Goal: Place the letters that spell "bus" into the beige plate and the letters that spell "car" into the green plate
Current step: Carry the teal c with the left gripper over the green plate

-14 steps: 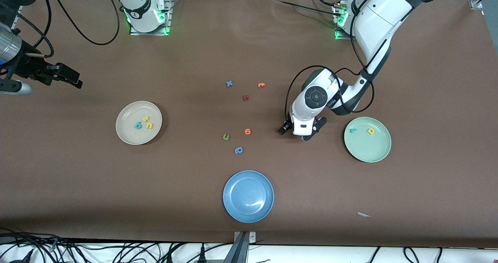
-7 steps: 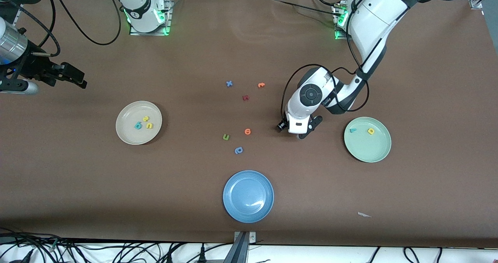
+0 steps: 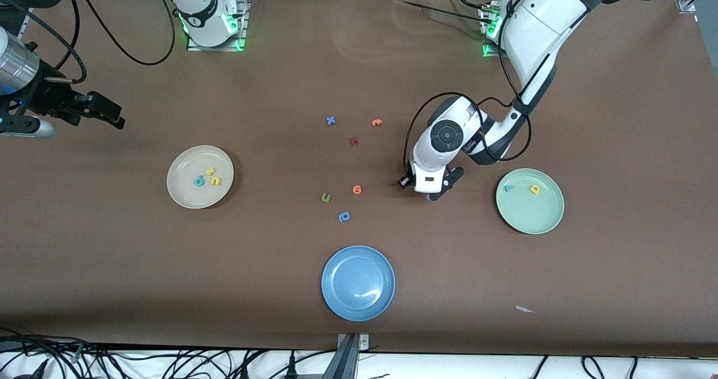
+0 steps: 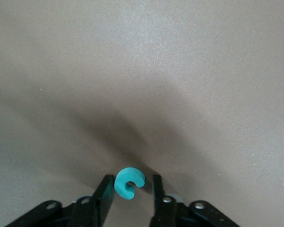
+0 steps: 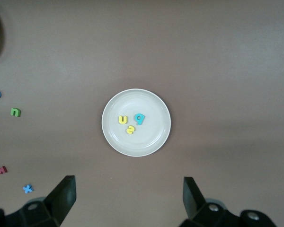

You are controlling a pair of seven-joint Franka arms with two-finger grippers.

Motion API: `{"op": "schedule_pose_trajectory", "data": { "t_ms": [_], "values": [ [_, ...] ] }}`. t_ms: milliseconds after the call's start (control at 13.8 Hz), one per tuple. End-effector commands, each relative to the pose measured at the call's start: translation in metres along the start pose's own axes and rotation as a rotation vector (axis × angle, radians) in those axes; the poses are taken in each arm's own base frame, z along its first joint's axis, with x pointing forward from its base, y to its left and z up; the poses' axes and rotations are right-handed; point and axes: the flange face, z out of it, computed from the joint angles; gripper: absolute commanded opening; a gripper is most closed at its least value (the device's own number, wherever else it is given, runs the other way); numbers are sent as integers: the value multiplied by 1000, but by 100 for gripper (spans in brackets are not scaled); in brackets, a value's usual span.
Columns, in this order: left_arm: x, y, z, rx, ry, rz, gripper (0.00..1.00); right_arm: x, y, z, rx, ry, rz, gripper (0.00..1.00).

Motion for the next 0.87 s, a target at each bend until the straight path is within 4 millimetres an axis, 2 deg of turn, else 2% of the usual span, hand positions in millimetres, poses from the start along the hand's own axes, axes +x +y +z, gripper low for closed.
{"op": "schedule_pose_trajectory", "data": {
  "t_ms": [0, 290, 435, 652, 797],
  "values": [
    [5, -2, 17, 22, 28, 4, 30, 1, -2, -5, 17, 9, 0, 100],
    [5, -2, 17, 24, 29, 10, 20, 1, -1, -5, 18, 4, 3, 100],
    [6, -2, 14, 21, 31, 13, 18, 1, -1, -4, 18, 3, 3, 100],
    [23, 2, -5, 10, 45, -3, 18, 1, -1, -4, 18, 1, 2, 100],
    [48, -4, -26, 11, 54, 6, 17, 1, -1, -4, 18, 1, 2, 100]
  ]
}}
